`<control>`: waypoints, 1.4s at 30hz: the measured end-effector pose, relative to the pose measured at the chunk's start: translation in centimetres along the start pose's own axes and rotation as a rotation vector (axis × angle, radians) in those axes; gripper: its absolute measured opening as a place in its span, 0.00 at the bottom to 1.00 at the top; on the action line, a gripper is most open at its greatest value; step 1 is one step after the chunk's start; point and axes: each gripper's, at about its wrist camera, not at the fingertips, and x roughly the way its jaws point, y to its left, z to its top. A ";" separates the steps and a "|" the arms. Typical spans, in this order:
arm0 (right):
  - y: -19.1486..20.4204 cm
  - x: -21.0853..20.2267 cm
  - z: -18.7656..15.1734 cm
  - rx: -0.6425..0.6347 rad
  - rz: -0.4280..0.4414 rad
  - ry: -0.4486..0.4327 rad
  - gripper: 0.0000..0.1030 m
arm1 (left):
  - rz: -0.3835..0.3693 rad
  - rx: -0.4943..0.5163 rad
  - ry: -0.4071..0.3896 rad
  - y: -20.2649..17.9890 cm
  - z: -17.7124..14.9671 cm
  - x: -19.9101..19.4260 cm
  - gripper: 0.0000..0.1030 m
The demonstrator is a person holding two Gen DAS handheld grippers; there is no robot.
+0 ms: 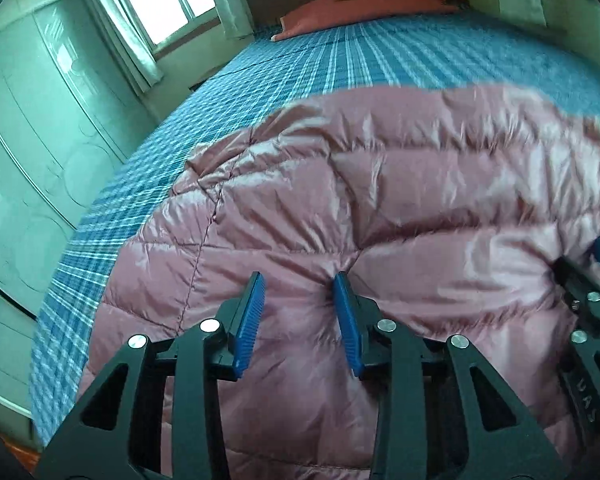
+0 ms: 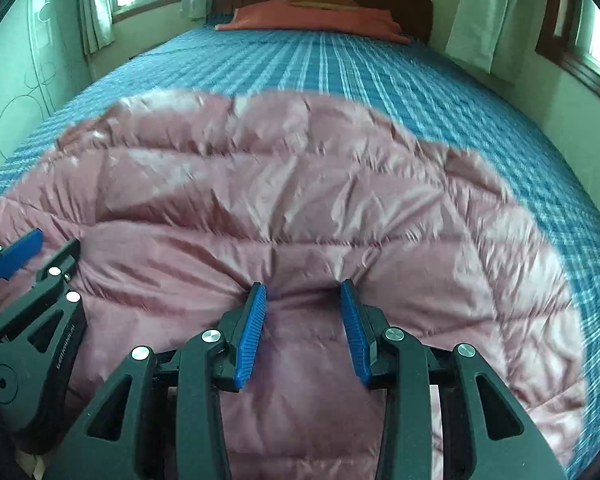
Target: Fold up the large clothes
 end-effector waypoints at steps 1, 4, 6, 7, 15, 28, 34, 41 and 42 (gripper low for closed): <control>-0.1 -0.3 0.5 0.010 0.009 -0.010 0.38 | -0.011 -0.024 -0.005 0.5 0.5 -0.2 0.34; -0.1 0.2 2.1 0.039 0.036 -0.015 0.38 | -0.011 -0.050 -0.023 1.0 2.1 0.0 0.35; 0.2 1.5 2.4 0.048 0.053 0.012 0.38 | -0.010 -0.040 0.000 0.8 2.3 1.3 0.35; 0.2 2.3 2.4 0.046 0.053 0.035 0.38 | -0.010 -0.037 0.013 0.6 2.2 1.9 0.35; 0.6 2.6 1.8 0.037 0.035 0.037 0.38 | -0.001 -0.026 0.001 -0.1 1.3 3.1 0.35; 1.2 3.8 -0.3 0.000 -0.021 -0.005 0.38 | -0.005 -0.034 -0.017 0.0 0.7 3.2 0.36; 1.2 3.6 -0.4 -0.002 -0.026 -0.019 0.38 | -0.053 -0.051 -0.005 0.9 0.9 2.6 0.36; 1.7 3.2 -0.9 -0.001 -0.027 -0.028 0.38 | -0.070 -0.072 -0.012 3.0 -0.2 0.9 0.43; 1.7 3.2 -0.9 0.000 -0.027 -0.030 0.38 | -0.071 -0.078 -0.011 3.4 -0.5 0.7 0.44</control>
